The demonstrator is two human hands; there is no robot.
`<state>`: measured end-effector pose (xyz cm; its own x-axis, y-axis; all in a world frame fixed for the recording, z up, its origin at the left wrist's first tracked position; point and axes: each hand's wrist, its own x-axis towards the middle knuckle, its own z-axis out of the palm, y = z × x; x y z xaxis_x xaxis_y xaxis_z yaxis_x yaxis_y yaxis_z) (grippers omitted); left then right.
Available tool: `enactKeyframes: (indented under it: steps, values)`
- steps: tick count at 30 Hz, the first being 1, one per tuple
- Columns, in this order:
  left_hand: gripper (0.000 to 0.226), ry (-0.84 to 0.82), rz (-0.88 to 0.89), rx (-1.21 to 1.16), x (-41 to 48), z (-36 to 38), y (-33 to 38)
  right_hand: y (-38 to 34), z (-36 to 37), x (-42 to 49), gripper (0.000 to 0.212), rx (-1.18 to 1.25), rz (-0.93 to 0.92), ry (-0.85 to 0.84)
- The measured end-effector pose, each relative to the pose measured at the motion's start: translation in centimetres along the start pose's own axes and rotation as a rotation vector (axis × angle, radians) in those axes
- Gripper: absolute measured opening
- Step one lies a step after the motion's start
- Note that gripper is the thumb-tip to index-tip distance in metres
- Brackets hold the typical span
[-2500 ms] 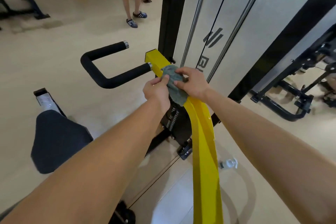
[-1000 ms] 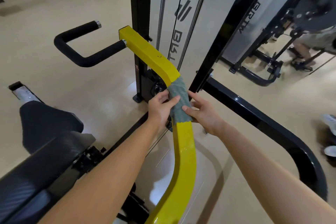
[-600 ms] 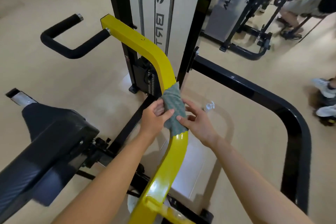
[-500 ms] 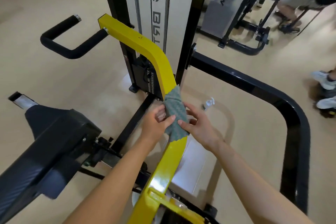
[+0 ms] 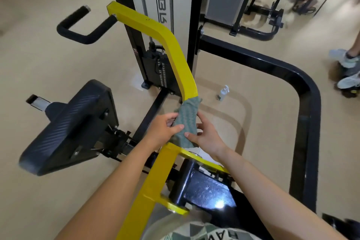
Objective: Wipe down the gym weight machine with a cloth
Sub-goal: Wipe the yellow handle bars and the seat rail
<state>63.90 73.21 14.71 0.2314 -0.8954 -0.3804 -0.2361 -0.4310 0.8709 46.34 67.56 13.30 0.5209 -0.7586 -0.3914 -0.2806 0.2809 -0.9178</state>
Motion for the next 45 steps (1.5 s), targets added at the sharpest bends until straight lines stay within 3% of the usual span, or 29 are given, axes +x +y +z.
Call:
enactKeyframes:
  steps: [4,10,13,15,17,21,25,28,31,35,41,45]
  values:
    - [0.043,0.037,-0.013,0.088,-3.0,-0.5,-0.7,-0.8,0.5,-0.8,0.073,-0.281,-0.014,-0.011]
    - [0.032,0.138,-0.029,0.186,-6.7,-1.2,-2.1,-0.3,2.4,-2.6,0.074,-0.497,-0.184,0.220]
    - [0.039,0.113,-0.040,0.130,-9.0,-1.6,-3.4,-0.7,2.8,-2.7,0.050,-0.637,-0.362,0.084]
    - [0.030,0.135,-0.041,0.110,-10.4,-1.4,-3.9,-0.8,3.0,-2.6,0.032,-0.782,-0.398,0.022]
    - [0.015,0.218,-0.023,0.097,-11.8,-1.1,-4.3,-0.7,3.3,-3.0,0.029,-0.902,-0.423,0.007]
    - [0.014,0.301,-0.046,0.115,-14.3,-0.9,-5.7,-0.9,4.7,-4.3,0.036,-1.044,-0.551,-0.110]
    - [0.030,0.323,-0.112,0.144,-17.6,-1.7,-6.7,-1.5,6.7,-5.3,0.026,-1.171,-0.678,-0.214]
    - [0.011,0.321,-0.100,0.229,-19.7,-2.1,-7.6,-1.5,7.7,-6.3,0.019,-1.191,-0.724,-0.277]
    - [0.014,0.331,-0.068,0.304,-22.0,-2.5,-8.4,-1.3,8.6,-7.2,0.012,-1.074,-0.752,-0.405]
    - [0.008,0.342,0.038,0.302,-25.7,-2.2,-10.3,-0.7,10.3,-9.2,0.008,-0.993,-0.773,-0.456]
    - [0.021,0.445,0.168,0.457,-31.0,-0.7,-14.2,1.8,12.6,-14.0,0.005,-1.039,-0.918,-0.496]
    - [0.037,0.480,0.218,0.539,-33.9,-0.4,-14.2,4.0,12.8,-17.6,0.006,-1.065,-0.859,-0.414]
